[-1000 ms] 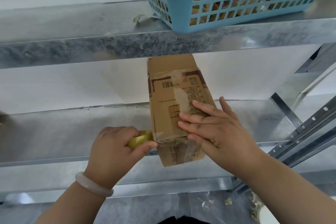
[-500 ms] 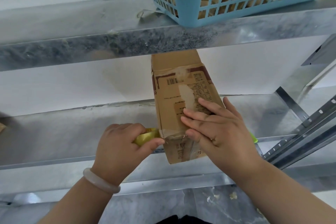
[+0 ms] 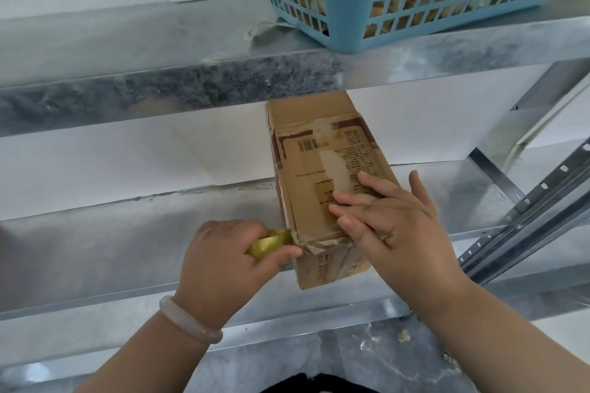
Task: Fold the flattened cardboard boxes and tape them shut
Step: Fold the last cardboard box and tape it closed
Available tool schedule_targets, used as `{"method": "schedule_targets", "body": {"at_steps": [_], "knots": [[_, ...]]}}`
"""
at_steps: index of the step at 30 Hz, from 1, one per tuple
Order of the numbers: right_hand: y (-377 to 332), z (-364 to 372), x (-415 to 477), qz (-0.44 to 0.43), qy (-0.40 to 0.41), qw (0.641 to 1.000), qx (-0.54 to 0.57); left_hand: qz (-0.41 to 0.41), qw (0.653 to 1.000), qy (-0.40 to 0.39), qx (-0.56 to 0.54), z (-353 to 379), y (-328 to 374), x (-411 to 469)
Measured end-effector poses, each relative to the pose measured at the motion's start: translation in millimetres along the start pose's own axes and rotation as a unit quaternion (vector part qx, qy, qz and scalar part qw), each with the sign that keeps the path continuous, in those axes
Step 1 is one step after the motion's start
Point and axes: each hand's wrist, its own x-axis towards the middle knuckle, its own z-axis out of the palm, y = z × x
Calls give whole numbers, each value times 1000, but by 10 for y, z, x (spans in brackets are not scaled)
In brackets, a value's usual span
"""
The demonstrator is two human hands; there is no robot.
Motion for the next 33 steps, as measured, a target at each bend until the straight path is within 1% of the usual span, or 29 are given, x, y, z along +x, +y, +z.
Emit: {"method": "schedule_targets", "body": {"at_steps": [3,6,8,10,12,15,18,20,21,23,25,26,28,30,31,33], "knots": [[-26,20,3,-3,15,1000,-18,2,1000,-6,-6,-14,-9,10],[-43,42,-24,-41,35,996,-65,-1,999,-18,-27,-19,-19,14],[-75,69,-54,-77,63,987,-125,-2,999,-25,-36,-29,-33,20],[-142,111,-90,-102,74,980,-155,0,999,-28,-40,-56,-54,27],[-215,171,-131,-117,43,981,-149,5,999,-27,-46,-68,-82,20],[-258,241,-167,-139,3,973,-182,16,997,-32,-63,-60,-111,1],[-233,253,-136,-139,11,971,-192,40,989,-32,-137,-97,-162,1],[-208,252,-132,-139,23,972,-188,68,976,-51,-203,-123,-228,-7],[-197,253,-137,-141,27,972,-188,89,972,-64,-206,-128,-267,-13],[-184,260,-157,-147,31,970,-190,130,976,-80,-158,-124,-338,-23],[-178,266,-169,-144,35,971,-188,148,983,-85,-71,-136,-354,4],[-180,269,-168,-141,38,971,-187,146,985,-88,-29,-148,-339,34],[-183,272,-164,-137,39,972,-188,107,986,-122,26,-176,-283,107],[-176,273,-157,-138,41,972,-187,62,983,-169,46,-157,-276,148],[-171,271,-155,-139,43,972,-185,59,982,-175,41,-147,-293,154],[-165,269,-160,-141,49,972,-180,66,981,-182,-14,-175,-327,166]]}}
